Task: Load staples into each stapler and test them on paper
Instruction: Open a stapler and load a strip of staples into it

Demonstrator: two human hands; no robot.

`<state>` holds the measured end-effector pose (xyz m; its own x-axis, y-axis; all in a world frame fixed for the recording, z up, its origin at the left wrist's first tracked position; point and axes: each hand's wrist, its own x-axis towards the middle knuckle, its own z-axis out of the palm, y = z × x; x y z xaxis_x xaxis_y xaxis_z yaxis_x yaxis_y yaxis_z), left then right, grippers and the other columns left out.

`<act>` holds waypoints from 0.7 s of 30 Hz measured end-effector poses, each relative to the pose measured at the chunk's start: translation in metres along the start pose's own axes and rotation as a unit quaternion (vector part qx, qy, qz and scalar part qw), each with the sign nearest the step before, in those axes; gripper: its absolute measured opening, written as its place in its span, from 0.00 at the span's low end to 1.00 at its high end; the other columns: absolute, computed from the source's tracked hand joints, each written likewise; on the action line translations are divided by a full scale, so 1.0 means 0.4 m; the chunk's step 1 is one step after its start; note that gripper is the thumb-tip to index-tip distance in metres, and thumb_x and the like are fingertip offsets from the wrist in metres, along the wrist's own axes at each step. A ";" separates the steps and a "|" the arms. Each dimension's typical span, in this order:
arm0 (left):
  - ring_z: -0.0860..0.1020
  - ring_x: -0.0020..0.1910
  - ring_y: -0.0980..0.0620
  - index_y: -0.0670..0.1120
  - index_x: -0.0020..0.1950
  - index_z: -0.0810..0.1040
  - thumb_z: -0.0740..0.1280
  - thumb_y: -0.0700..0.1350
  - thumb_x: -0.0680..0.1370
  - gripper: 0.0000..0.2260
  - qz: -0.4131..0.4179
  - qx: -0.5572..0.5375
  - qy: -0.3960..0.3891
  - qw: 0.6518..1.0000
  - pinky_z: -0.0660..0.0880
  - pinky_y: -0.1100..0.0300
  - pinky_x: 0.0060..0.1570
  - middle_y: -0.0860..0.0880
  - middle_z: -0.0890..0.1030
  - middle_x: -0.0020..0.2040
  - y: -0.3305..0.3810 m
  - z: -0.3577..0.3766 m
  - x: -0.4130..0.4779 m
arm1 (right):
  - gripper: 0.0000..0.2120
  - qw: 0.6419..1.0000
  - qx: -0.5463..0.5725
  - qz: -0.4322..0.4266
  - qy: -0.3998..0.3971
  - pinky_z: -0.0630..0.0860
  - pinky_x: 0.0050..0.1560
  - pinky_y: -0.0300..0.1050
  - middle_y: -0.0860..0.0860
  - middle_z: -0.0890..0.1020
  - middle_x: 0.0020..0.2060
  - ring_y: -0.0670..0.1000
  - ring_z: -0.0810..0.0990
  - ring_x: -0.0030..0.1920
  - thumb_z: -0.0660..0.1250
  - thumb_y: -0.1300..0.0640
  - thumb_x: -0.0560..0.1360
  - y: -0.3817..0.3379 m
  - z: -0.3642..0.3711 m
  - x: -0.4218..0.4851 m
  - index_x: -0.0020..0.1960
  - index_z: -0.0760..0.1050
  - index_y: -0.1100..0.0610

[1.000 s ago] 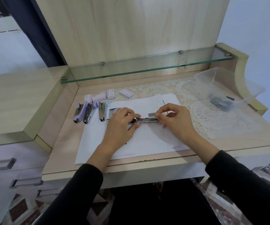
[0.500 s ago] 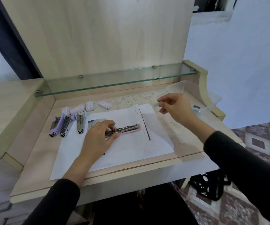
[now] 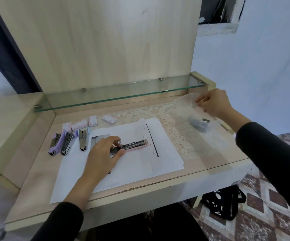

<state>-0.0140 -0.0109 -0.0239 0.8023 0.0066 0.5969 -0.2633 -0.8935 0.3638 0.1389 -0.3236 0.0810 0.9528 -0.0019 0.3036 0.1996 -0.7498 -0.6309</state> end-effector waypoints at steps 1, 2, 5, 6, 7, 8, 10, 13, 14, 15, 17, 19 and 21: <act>0.77 0.39 0.50 0.45 0.53 0.76 0.75 0.44 0.68 0.15 0.001 0.000 0.000 1.000 0.75 0.56 0.40 0.51 0.80 0.42 0.000 0.000 0.000 | 0.10 1.000 -0.015 0.004 -0.006 0.77 0.42 0.44 0.44 0.79 0.26 0.42 0.75 0.23 0.62 0.67 0.71 0.006 0.000 0.002 0.40 0.80 0.57; 0.77 0.39 0.51 0.45 0.53 0.76 0.75 0.44 0.68 0.15 0.002 0.000 -0.001 1.000 0.75 0.56 0.40 0.51 0.80 0.42 -0.001 0.000 0.001 | 0.09 1.000 -0.023 0.007 -0.012 0.78 0.43 0.46 0.49 0.82 0.31 0.45 0.75 0.25 0.63 0.66 0.71 0.011 0.001 0.003 0.39 0.80 0.56; 0.77 0.39 0.51 0.45 0.52 0.76 0.75 0.43 0.68 0.16 0.001 -0.001 -0.001 1.000 0.75 0.58 0.40 0.51 0.80 0.42 -0.001 0.000 0.000 | 0.08 0.999 -0.029 0.015 -0.026 0.80 0.44 0.50 0.57 0.82 0.41 0.54 0.77 0.33 0.65 0.66 0.70 0.020 0.006 0.001 0.40 0.80 0.55; 0.77 0.39 0.51 0.44 0.52 0.76 0.75 0.43 0.68 0.16 0.002 0.000 -0.001 1.000 0.75 0.58 0.40 0.50 0.80 0.42 -0.001 0.000 -0.001 | 0.09 0.999 -0.030 0.015 -0.027 0.80 0.45 0.51 0.57 0.82 0.41 0.56 0.78 0.35 0.64 0.66 0.70 0.022 0.008 0.000 0.41 0.80 0.55; 0.77 0.39 0.51 0.44 0.52 0.76 0.75 0.43 0.68 0.16 0.003 0.001 -0.001 1.000 0.75 0.58 0.40 0.50 0.80 0.42 0.000 0.000 0.000 | 0.09 0.999 -0.029 0.013 -0.026 0.80 0.46 0.52 0.56 0.81 0.40 0.56 0.78 0.36 0.64 0.67 0.70 0.024 0.009 0.000 0.41 0.80 0.55; 0.77 0.39 0.51 0.44 0.52 0.76 0.75 0.43 0.68 0.16 0.003 0.001 -0.001 1.000 0.75 0.58 0.40 0.50 0.80 0.42 0.001 0.000 0.000 | 0.09 0.999 -0.025 0.013 -0.024 0.80 0.47 0.52 0.55 0.81 0.39 0.55 0.78 0.35 0.64 0.67 0.70 0.025 0.009 -0.001 0.41 0.80 0.56; 0.77 0.39 0.51 0.44 0.52 0.76 0.75 0.43 0.68 0.16 0.002 0.002 0.001 1.000 0.75 0.58 0.40 0.50 0.81 0.41 0.002 0.000 0.001 | 0.08 1.000 -0.019 0.008 -0.021 0.80 0.46 0.50 0.55 0.81 0.38 0.50 0.77 0.29 0.65 0.66 0.71 0.026 0.010 -0.001 0.40 0.80 0.56; 0.77 0.39 0.50 0.44 0.52 0.77 0.75 0.43 0.68 0.16 0.001 0.000 0.000 1.000 0.75 0.59 0.40 0.50 0.81 0.41 0.002 0.001 0.002 | 0.06 1.000 0.001 -0.014 -0.012 0.79 0.41 0.43 0.55 0.81 0.36 0.41 0.75 0.22 0.66 0.65 0.71 0.008 0.017 -0.008 0.41 0.80 0.58; 0.78 0.38 0.50 0.44 0.52 0.77 0.75 0.43 0.68 0.16 0.000 -0.001 -0.002 1.000 0.75 0.58 0.40 0.50 0.81 0.41 0.003 0.001 0.002 | 0.05 1.000 0.006 -0.027 -0.014 0.78 0.37 0.39 0.54 0.81 0.35 0.41 0.75 0.22 0.67 0.64 0.71 -0.005 0.023 -0.014 0.42 0.81 0.58; 0.77 0.38 0.50 0.44 0.52 0.77 0.75 0.43 0.68 0.16 0.000 -0.001 -0.003 1.000 0.76 0.58 0.41 0.50 0.81 0.41 0.003 0.001 0.002 | 0.04 0.999 0.011 -0.044 -0.019 0.76 0.34 0.35 0.53 0.80 0.34 0.41 0.75 0.23 0.67 0.63 0.71 -0.020 0.030 -0.022 0.42 0.81 0.58; 0.77 0.38 0.51 0.44 0.52 0.77 0.75 0.43 0.68 0.15 -0.003 -0.006 -0.005 1.000 0.76 0.57 0.41 0.50 0.81 0.41 0.002 0.002 0.003 | 0.03 0.996 0.021 -0.075 -0.043 0.75 0.34 0.37 0.52 0.80 0.35 0.42 0.74 0.27 0.69 0.62 0.71 -0.051 0.055 -0.043 0.43 0.81 0.57; 0.76 0.38 0.52 0.44 0.51 0.77 0.75 0.43 0.68 0.15 -0.016 -0.020 -0.007 1.000 0.76 0.57 0.42 0.50 0.81 0.41 0.004 0.001 0.006 | 0.03 0.992 0.033 -0.090 -0.085 0.73 0.34 0.38 0.52 0.80 0.36 0.44 0.73 0.29 0.69 0.60 0.71 -0.086 0.092 -0.071 0.44 0.81 0.57; 0.76 0.39 0.53 0.44 0.50 0.78 0.75 0.43 0.68 0.14 -0.031 -0.034 -0.014 0.999 0.75 0.57 0.43 0.50 0.80 0.42 0.006 -0.002 0.010 | 0.05 0.986 0.024 -0.111 -0.123 0.69 0.36 0.38 0.51 0.80 0.36 0.46 0.73 0.31 0.69 0.59 0.71 -0.117 0.138 -0.105 0.46 0.82 0.56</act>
<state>-0.0120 -0.0124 -0.0201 0.8332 0.0480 0.5510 -0.2469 -0.8592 0.4482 0.1023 -0.2521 0.0583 0.9097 0.3238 0.2602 0.4149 -0.6813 -0.6031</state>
